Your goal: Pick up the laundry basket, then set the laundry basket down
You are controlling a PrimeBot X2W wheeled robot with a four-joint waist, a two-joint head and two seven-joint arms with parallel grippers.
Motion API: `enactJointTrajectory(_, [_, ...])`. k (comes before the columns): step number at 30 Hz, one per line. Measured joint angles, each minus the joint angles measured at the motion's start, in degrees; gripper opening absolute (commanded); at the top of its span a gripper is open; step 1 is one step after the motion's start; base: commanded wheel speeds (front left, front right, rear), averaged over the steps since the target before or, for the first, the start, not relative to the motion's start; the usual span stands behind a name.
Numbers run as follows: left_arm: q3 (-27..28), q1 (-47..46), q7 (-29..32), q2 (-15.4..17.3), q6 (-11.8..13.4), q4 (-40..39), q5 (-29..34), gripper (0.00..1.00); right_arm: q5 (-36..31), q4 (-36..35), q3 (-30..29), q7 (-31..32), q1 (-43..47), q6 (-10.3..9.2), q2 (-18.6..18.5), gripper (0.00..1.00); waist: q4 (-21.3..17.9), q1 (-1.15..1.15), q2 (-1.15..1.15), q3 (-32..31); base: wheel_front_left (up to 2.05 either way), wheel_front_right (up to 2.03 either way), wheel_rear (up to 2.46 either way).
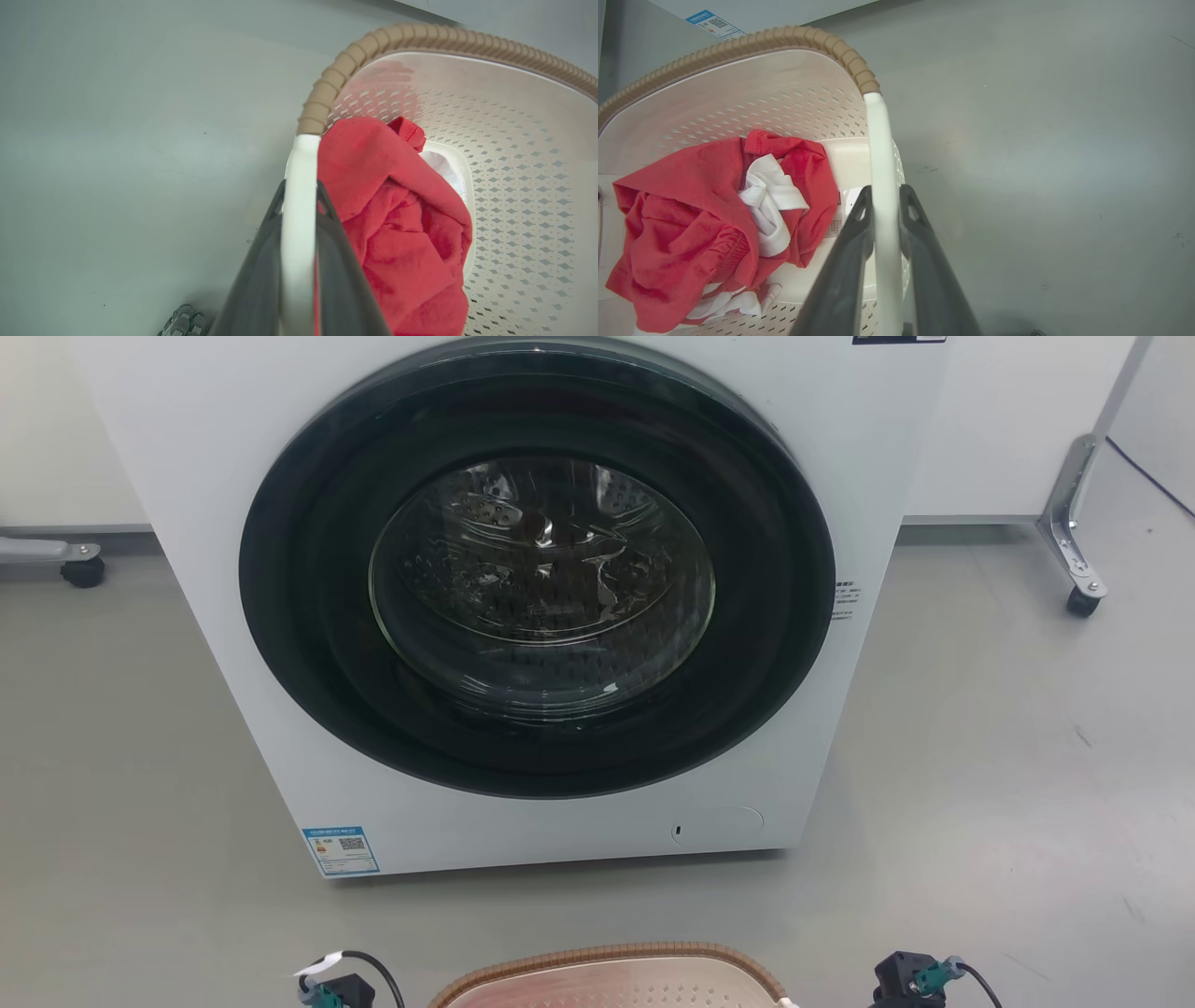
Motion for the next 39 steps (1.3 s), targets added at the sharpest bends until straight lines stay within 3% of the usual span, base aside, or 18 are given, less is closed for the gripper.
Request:
enactJointTrajectory(25, [-1.83,-0.04,-0.21,0.16,0.60,-0.08,-2.08,0.00,1.35,0.00,0.75,-0.51,-0.02,0.00,-0.05,0.00,0.13,0.00,0.00,0.43,0.00,0.00,0.00])
enactJointTrajectory(39, [-2.26,-1.26,-3.64,0.13,0.62,0.03,-1.94,0.00,1.34,-0.05,0.98,-3.08,-1.08,0.00,-0.04,0.00,-0.15,0.01,0.00,3.99,0.00,0.00,0.00])
